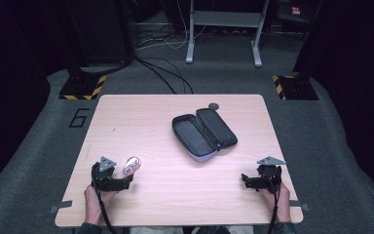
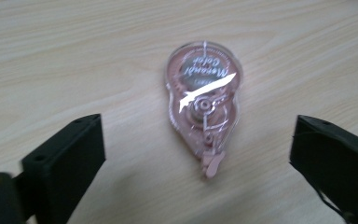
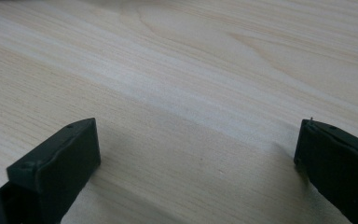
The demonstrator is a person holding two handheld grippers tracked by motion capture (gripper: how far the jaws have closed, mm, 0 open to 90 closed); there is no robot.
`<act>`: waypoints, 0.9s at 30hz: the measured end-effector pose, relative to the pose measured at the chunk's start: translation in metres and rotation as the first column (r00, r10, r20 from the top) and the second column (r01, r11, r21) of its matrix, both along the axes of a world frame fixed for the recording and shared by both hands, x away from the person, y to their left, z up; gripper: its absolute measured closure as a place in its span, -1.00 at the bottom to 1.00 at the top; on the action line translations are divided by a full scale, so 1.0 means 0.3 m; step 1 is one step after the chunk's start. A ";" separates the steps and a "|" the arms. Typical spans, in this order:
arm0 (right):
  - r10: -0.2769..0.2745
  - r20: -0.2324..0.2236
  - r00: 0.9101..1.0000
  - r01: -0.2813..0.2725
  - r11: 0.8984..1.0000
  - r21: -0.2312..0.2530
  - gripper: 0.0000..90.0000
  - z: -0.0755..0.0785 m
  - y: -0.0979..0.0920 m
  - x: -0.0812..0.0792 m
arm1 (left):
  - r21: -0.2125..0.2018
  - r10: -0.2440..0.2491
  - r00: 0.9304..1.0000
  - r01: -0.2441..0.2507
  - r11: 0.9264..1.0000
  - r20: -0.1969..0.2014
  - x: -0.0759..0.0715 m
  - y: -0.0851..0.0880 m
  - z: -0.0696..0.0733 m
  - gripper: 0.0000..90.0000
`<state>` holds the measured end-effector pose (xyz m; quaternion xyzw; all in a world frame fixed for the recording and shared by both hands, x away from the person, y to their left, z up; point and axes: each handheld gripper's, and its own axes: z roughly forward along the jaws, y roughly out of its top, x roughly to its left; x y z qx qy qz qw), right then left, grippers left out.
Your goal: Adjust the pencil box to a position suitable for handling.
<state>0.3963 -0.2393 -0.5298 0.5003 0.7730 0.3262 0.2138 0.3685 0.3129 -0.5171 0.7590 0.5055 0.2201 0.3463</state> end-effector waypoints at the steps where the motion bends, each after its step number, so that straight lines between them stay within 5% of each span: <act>1: 0.000 0.000 1.000 0.000 1.000 -0.001 -1.00 0.000 0.000 0.000 | 0.001 -0.003 1.000 0.003 1.000 -0.005 -0.006 0.004 -0.001 -1.00; 17: -0.097 -0.031 0.995 0.097 0.995 0.006 -1.00 0.009 0.014 -0.001 | 0.038 0.018 1.000 -0.017 0.999 -0.023 -0.038 0.022 -0.049 -1.00; 27: -0.045 -0.071 0.996 0.052 0.994 0.099 -1.00 0.056 0.112 0.006 | 0.038 -0.004 0.999 0.005 0.999 -0.033 -0.035 0.007 -0.047 -1.00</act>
